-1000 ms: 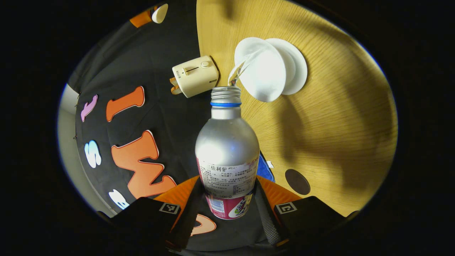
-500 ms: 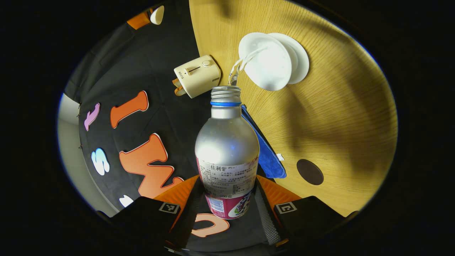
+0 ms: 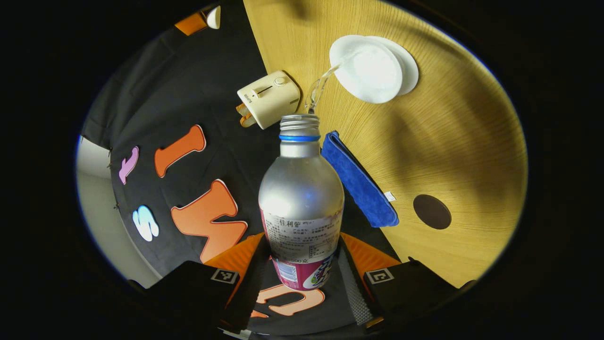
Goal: Open the teacup lid with one hand, grasp the water bottle and pour water into the teacup with the other hand; after pouring, place the water bottle on the coaster and then close the teacup lid.
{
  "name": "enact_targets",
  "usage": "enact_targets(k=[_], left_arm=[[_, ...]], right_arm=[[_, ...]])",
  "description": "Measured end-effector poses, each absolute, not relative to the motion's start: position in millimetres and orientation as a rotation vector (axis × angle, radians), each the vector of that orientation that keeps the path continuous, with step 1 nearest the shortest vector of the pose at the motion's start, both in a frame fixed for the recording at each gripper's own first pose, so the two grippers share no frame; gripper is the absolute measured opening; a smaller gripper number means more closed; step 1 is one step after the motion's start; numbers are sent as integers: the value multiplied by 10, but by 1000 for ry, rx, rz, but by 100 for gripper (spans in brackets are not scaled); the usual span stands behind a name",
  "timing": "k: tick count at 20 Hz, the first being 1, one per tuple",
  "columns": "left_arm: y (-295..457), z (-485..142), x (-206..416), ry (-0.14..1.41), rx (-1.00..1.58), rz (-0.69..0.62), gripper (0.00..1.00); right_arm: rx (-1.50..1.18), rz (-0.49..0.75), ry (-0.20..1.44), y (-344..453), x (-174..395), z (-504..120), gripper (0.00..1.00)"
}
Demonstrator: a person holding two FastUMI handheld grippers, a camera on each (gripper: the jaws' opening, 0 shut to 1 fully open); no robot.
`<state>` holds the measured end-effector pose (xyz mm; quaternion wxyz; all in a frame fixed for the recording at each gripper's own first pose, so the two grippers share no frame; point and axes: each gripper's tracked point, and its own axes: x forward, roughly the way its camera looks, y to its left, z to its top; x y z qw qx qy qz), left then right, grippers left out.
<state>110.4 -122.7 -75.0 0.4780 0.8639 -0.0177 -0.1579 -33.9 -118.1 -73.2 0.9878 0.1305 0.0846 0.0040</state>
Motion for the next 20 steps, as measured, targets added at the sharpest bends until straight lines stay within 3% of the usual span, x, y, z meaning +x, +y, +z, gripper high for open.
enact_targets(k=[20], left_arm=[[-1472,-1156,967,-133,2200,-453,83]], right_arm=[[278,10,200,-1144,-377,-896,19]])
